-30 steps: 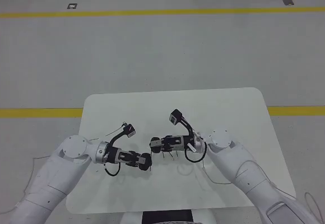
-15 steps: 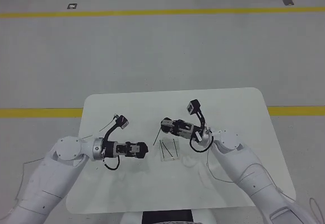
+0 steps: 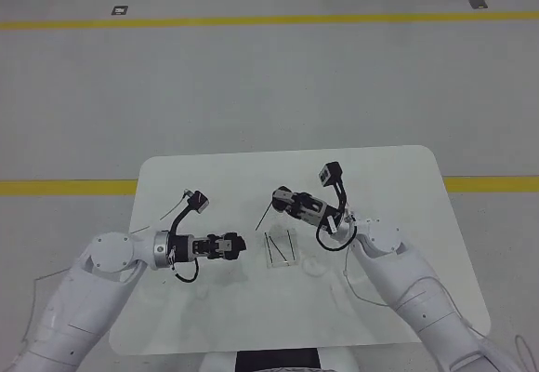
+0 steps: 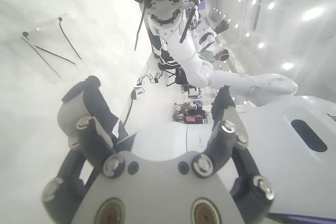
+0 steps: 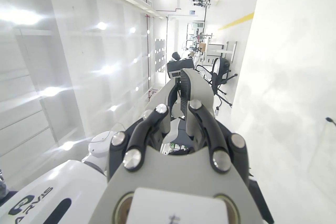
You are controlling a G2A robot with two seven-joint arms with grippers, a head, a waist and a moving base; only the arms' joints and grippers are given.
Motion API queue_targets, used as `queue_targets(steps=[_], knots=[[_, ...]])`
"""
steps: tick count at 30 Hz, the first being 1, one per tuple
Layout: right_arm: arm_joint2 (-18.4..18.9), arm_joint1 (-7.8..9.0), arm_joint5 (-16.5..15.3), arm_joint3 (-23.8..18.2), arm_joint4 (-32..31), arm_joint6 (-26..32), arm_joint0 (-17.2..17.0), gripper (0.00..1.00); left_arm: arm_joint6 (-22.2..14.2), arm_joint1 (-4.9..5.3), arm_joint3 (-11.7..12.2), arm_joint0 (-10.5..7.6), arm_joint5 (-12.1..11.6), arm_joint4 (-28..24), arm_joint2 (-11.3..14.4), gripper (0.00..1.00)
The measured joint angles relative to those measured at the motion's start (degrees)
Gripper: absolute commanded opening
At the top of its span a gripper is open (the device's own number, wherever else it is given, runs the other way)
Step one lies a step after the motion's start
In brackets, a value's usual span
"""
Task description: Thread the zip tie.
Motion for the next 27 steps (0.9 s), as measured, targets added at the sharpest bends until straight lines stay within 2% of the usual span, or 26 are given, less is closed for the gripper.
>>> queue_targets(steps=[4,7,10,13,16,27], knots=[[0.1,-0.67,-0.1,-2.7,0.0,-7.9,-1.5,0.0,9.8,-0.7,-0.2,0.68,0.0,0.7,1.2,1.0],[-0.1,-1.3,-0.1,-3.5,-0.6,-13.2,-2.4,0.0,15.8,-1.43,-0.6,0.97,0.0,0.1,1.7,1.0],[-0.7,-1.85,-0.1,-3.3,-2.0,-17.1,-2.9,0.0,20.6,-2.24,-0.6,0.9,0.0,1.1,2.4,1.0],[-1.1,-2.3,-0.1,-2.7,-2.9,-19.9,-3.1,0.0,23.7,-3.13,0.0,0.49,0.0,1.0,3.0,1.0],[-1.1,-2.64,-0.1,-2.6,-2.8,-21.9,-3.2,0.0,24.7,-3.93,1.6,-0.24,0.0,1.3,4.0,1.0],[-0.9,-2.65,0.0,-2.7,-3.0,-22.4,-3.1,0.0,24.6,-3.99,1.8,-0.27,0.2,1.7,4.4,1.0]])
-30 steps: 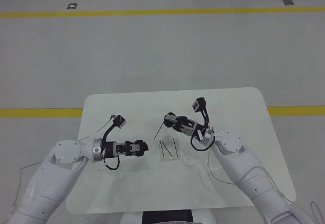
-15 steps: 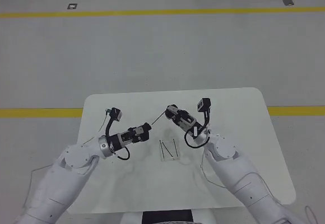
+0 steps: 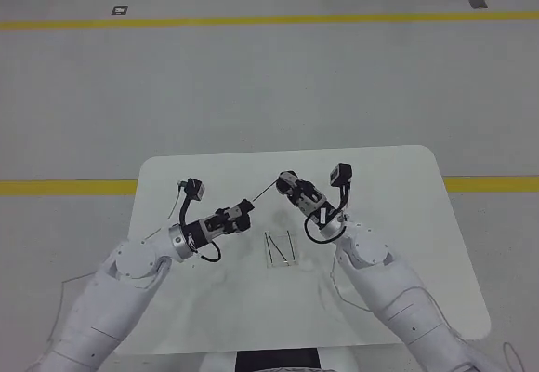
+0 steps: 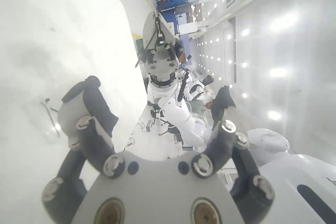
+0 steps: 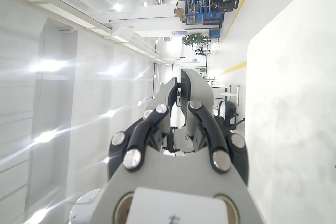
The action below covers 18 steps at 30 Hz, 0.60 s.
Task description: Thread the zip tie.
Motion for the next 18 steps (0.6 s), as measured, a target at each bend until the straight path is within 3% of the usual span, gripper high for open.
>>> queue_targets(steps=[3,9,18], knots=[[-0.4,-0.13,0.5,-0.6,-3.2,-2.7,-0.5,0.0,2.0,-0.37,0.2,-0.19,1.2,0.4,1.7,1.0],[-0.8,-0.69,1.4,-1.2,-7.0,-9.1,-1.1,0.0,8.3,-1.41,2.3,-1.97,-0.2,-1.5,3.9,1.0],[-0.8,-0.71,1.3,-1.2,-7.1,-9.5,-1.1,0.0,8.2,-1.4,2.3,-1.95,-0.2,-1.5,3.9,1.0]])
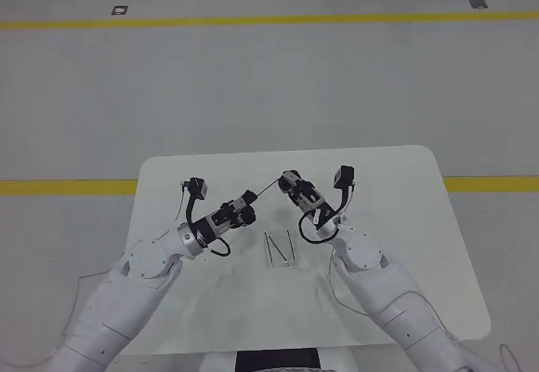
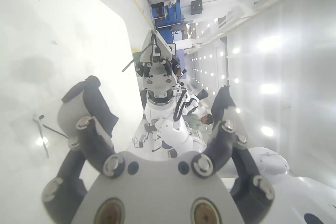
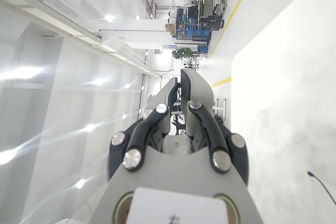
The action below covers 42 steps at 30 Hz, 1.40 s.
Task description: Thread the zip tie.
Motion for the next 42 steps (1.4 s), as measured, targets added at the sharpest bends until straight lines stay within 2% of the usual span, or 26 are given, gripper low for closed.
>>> queue_targets(steps=[9,17,21,30,42], knots=[[-0.1,-0.12,1.3,-1.4,0.0,1.0,-0.9,0.0,0.1,-0.16,0.5,-0.3,0.0,0.1,0.5,1.0],[-0.4,-0.42,3.9,-2.1,1.1,2.7,-2.0,0.0,3.0,-1.01,1.8,-1.54,0.0,-0.1,1.7,1.0],[-0.5,-0.52,4.9,-2.2,2.2,4.4,-2.1,0.0,3.3,-1.32,2.6,-2.4,0.0,1.1,2.3,1.0],[-0.5,-0.58,4.9,-2.6,2.5,4.0,-2.4,0.0,3.9,-1.41,2.3,-2.18,0.2,1.6,2.6,1.0],[-0.8,-1.02,5.8,-3.6,5.7,5.2,-2.9,0.0,2.9,-1.47,2.2,-2.11,0.0,1.6,2.6,1.0]])
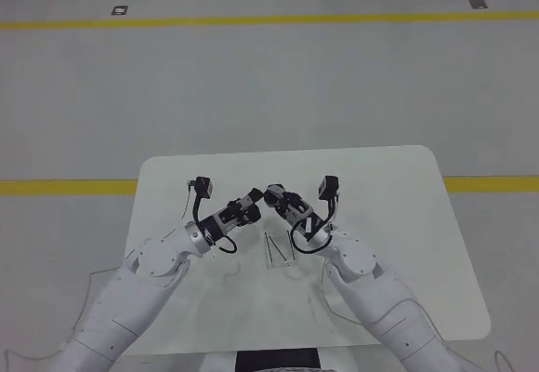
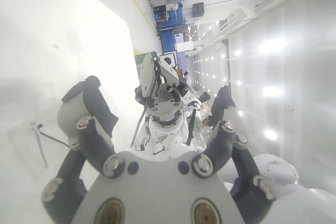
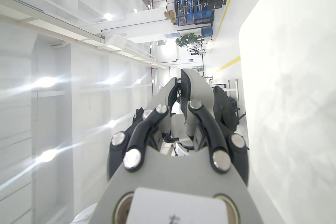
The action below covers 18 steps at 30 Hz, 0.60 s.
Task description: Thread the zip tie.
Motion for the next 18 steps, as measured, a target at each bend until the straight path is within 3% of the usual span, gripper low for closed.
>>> queue_targets(steps=[3,5,7,9,18], knots=[[0.1,0.03,0.0,0.0,-0.3,-0.3,0.0,0.0,0.3,-0.02,-0.1,0.02,0.2,0.1,0.0,1.0],[0.1,0.18,0.6,-0.1,-4.0,-2.8,0.0,0.0,1.0,-0.06,-0.4,0.07,0.5,0.6,0.1,1.0],[-0.2,0.15,0.9,-0.7,-8.7,-5.0,-0.3,0.0,1.2,-0.07,-0.6,0.13,0.6,0.6,0.1,0.86],[-0.1,0.15,1.1,-1.1,-11.2,-6.0,-0.5,0.0,1.1,-0.05,-0.5,0.13,0.6,0.6,0.0,0.49],[0.3,0.1,1.4,-1.7,-16.5,-8.2,-1.0,0.0,0.9,-0.08,-0.3,0.1,0.7,0.6,-0.2,0.23]])
